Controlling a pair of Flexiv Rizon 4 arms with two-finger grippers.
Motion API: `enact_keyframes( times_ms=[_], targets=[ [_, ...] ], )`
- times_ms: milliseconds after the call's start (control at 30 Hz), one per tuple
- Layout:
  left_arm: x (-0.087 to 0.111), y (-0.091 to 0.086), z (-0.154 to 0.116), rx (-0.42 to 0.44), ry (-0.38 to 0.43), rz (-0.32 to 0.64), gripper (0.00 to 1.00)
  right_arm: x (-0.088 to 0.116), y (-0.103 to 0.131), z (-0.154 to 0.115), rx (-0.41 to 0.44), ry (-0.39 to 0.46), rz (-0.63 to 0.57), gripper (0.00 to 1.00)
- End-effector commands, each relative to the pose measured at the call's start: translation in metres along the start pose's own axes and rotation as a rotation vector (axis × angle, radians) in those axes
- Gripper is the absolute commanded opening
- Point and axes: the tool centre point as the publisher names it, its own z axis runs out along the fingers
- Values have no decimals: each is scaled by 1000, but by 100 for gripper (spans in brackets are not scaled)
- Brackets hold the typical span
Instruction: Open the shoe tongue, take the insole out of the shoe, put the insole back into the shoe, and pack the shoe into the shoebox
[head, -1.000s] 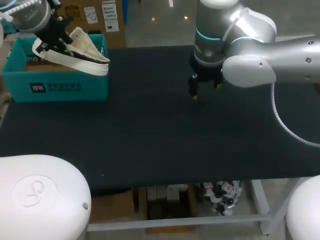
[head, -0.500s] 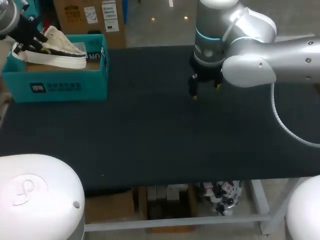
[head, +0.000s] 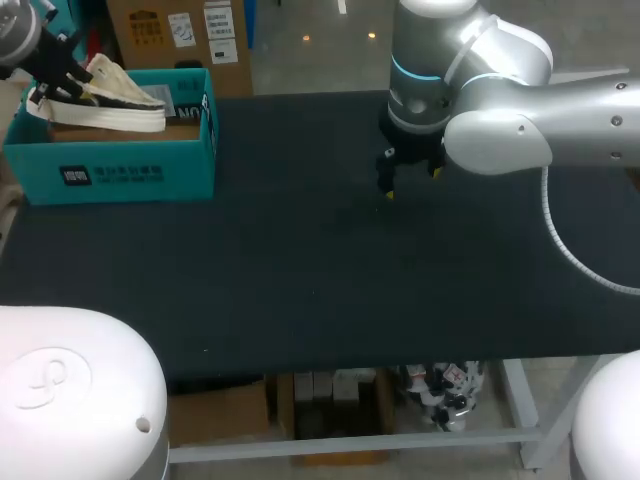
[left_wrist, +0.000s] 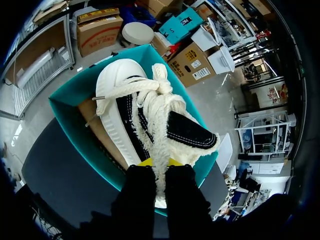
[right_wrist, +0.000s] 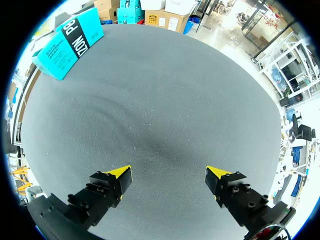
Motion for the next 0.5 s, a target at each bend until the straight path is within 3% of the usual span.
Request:
enact_keyframes(
  times_ms=[33,200,233,267,300,433,500],
  targets=[
    [4,-12,29,-81,-5,6,0,0,0,0,2,-2,1,100],
    [3,-1,48,-173,-43,37,0,0,0,0,2,-2,1,100],
    [4,3,51,-188,-58,47,38,0,0,0,2,-2,1,100],
    [5,6,54,-198,-67,53,91,0,0,0,2,-2,1,100],
    [6,9,56,-213,-71,66,100,0,0,0,2,-2,1,100],
    [15,24,55,-224,-107,98,100,0,0,0,2,-2,1,100],
    [22,32,46,-255,-96,158,100,0,0,0,2,-2,1,100]
  ],
)
